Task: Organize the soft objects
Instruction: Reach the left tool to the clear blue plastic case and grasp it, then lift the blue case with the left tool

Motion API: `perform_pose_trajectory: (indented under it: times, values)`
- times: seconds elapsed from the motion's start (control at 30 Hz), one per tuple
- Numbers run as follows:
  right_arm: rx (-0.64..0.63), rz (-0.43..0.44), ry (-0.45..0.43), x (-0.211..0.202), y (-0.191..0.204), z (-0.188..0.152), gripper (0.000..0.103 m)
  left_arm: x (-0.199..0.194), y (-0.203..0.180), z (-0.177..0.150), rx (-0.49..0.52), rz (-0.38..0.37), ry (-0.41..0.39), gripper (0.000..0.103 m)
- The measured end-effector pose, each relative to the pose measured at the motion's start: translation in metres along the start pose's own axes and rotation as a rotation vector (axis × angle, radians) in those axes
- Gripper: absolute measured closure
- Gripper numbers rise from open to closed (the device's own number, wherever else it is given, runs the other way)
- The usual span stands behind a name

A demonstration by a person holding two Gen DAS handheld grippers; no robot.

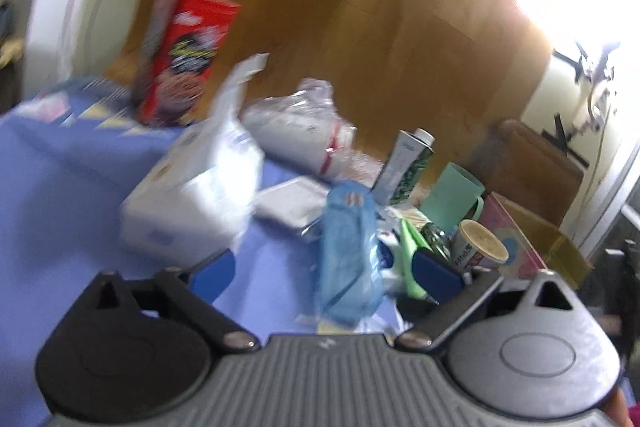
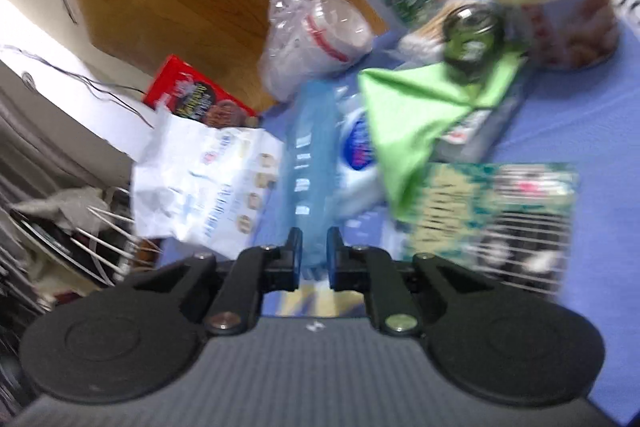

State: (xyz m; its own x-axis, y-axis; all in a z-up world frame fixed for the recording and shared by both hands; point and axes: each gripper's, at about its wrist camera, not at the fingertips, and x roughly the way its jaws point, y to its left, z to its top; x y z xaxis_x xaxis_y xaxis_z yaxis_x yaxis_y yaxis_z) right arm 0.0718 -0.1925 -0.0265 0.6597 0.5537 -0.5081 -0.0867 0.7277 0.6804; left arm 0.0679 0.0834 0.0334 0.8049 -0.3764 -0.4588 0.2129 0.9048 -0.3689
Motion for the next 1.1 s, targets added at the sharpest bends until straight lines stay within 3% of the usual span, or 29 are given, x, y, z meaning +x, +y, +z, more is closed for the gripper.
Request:
perform_pose_trajectory:
  times: [0.1, 0.27, 0.4, 0.47, 0.53, 0.6, 0.73, 1.03, 1.1]
  values:
    - [-0.095, -0.042, -0.025, -0.007, 0.003, -0.004, 0.082, 0.027, -0.019, 0.009, 0.062, 0.022, 0.027, 0.003]
    - [-0.445, -0.113, -0.097, -0.013, 0.042, -0.02, 0.055, 0.059, -0.023, 0.011, 0.078, 0.076, 0.088, 0.002]
    - [-0.623, -0.122, -0.089, 0.002, 0.064, -0.031, 0.054, 0.074, -0.018, 0.01, 0.075, 0.096, 0.131, 0.001]
    - [-0.635, -0.133, -0.063, 0.013, 0.065, -0.032, 0.053, 0.082, -0.021, 0.008, 0.092, 0.108, 0.153, 0.001]
    - [-0.61, -0.141, -0.038, 0.018, 0.062, -0.033, 0.053, 0.09, -0.026, 0.004, 0.115, 0.121, 0.182, 0.011]
    - [-0.589, -0.139, -0.03, 0.018, 0.056, -0.035, 0.053, 0.101, -0.03, -0.003, 0.128, 0.128, 0.247, 0.038]
    - [-0.585, -0.145, -0.039, 0.005, 0.052, -0.039, 0.053, 0.093, -0.041, -0.015, 0.16, 0.143, 0.249, 0.047]
    - [-0.657, -0.095, -0.059, -0.06, 0.033, -0.075, 0.051, 0.033, -0.058, -0.046, 0.067, 0.077, 0.28, 0.05]
    - [-0.637, -0.09, -0.068, -0.076, 0.022, -0.08, 0.05, 0.022, -0.066, -0.054, 0.064, 0.055, 0.292, 0.046]
